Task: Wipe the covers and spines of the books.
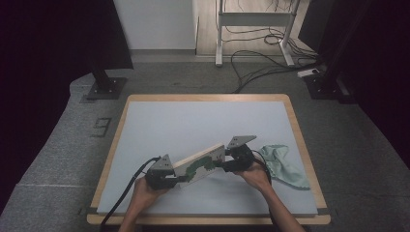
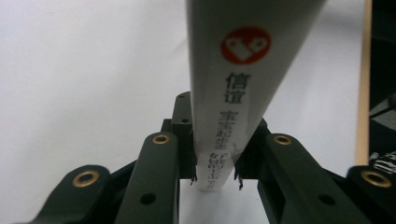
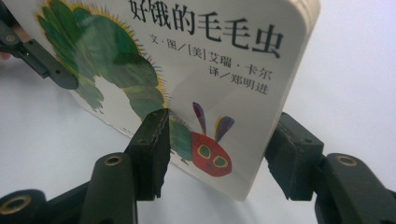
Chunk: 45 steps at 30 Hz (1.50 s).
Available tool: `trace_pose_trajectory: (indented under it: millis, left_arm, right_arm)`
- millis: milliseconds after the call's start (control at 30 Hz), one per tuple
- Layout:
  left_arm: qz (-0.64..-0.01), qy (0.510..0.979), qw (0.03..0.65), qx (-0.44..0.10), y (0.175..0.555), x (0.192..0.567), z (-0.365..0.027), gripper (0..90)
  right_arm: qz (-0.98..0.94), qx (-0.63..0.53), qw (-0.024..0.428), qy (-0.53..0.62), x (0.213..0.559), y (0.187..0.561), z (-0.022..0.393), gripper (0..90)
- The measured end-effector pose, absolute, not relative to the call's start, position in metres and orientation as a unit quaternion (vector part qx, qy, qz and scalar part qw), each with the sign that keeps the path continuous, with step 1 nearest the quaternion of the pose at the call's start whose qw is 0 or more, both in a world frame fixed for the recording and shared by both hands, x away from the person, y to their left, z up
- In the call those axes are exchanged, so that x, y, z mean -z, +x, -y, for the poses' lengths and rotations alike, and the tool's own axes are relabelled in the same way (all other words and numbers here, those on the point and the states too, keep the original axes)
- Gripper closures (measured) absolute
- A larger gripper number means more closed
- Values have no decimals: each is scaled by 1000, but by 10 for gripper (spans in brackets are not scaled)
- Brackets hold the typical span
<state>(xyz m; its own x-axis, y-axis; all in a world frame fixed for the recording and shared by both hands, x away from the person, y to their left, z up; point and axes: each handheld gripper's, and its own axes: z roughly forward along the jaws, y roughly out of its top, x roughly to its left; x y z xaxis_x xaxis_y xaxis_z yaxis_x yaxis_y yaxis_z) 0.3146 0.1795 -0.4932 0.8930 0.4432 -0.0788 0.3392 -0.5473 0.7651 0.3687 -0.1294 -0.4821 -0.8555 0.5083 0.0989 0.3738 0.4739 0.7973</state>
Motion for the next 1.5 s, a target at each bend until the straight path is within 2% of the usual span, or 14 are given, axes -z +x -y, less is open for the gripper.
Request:
trace_pose_trajectory:
  millis: [200, 367, 767, 1067, 1500]
  left_arm:
    - [-224, 874, 417, -108, 315, 490, -183, 737]
    - [-224, 876, 407, -131, 315, 496, -180, 737]
    - [-239, 867, 418, -130, 314, 490, -186, 698]
    - [-238, 863, 428, -122, 312, 489, -190, 732]
    - [-245, 861, 433, -110, 315, 490, -192, 734]
  right_arm:
    - [-851, -450, 96, 252, 477, 376, 121, 409]
    - [-855, -440, 101, 255, 483, 383, 113, 358]
    - [-851, -441, 99, 265, 490, 384, 113, 353]
    - [-855, -431, 111, 266, 488, 381, 113, 348]
    - [-863, -398, 126, 284, 477, 367, 142, 255]
